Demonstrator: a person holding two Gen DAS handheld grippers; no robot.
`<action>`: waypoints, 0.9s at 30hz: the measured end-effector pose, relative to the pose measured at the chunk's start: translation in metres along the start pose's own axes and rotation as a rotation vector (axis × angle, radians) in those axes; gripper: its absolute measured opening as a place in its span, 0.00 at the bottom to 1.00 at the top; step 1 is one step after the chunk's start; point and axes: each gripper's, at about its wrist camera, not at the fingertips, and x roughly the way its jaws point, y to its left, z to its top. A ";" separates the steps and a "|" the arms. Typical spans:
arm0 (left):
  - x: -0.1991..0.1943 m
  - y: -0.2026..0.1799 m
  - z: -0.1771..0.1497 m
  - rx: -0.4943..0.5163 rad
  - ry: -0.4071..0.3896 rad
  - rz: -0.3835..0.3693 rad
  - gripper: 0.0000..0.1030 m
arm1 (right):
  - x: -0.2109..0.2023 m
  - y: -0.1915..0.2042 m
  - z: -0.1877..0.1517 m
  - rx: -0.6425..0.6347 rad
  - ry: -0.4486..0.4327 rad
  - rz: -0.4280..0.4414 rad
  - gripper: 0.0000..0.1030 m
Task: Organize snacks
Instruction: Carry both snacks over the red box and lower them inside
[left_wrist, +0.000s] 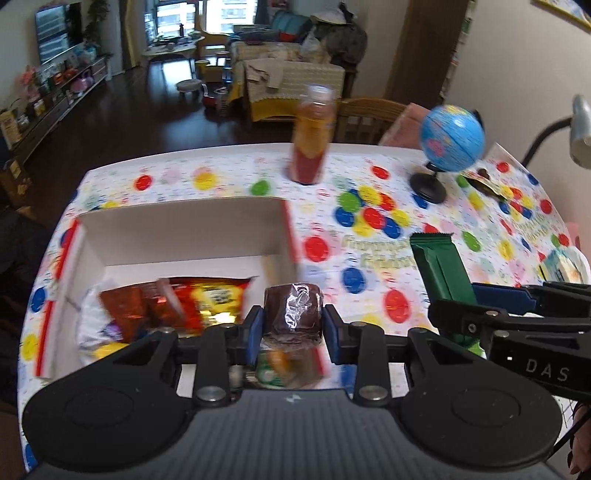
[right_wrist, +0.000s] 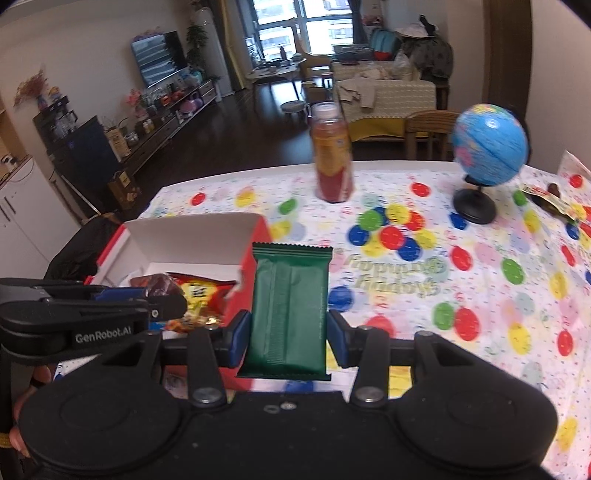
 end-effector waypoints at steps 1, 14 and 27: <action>-0.002 0.009 0.000 -0.010 -0.003 0.008 0.32 | 0.003 0.007 0.001 -0.005 0.003 0.005 0.41; -0.008 0.119 0.002 -0.096 -0.011 0.100 0.32 | 0.055 0.080 0.011 -0.030 0.070 0.028 0.41; 0.052 0.178 0.005 -0.101 0.094 0.146 0.32 | 0.123 0.102 0.006 -0.040 0.172 -0.046 0.42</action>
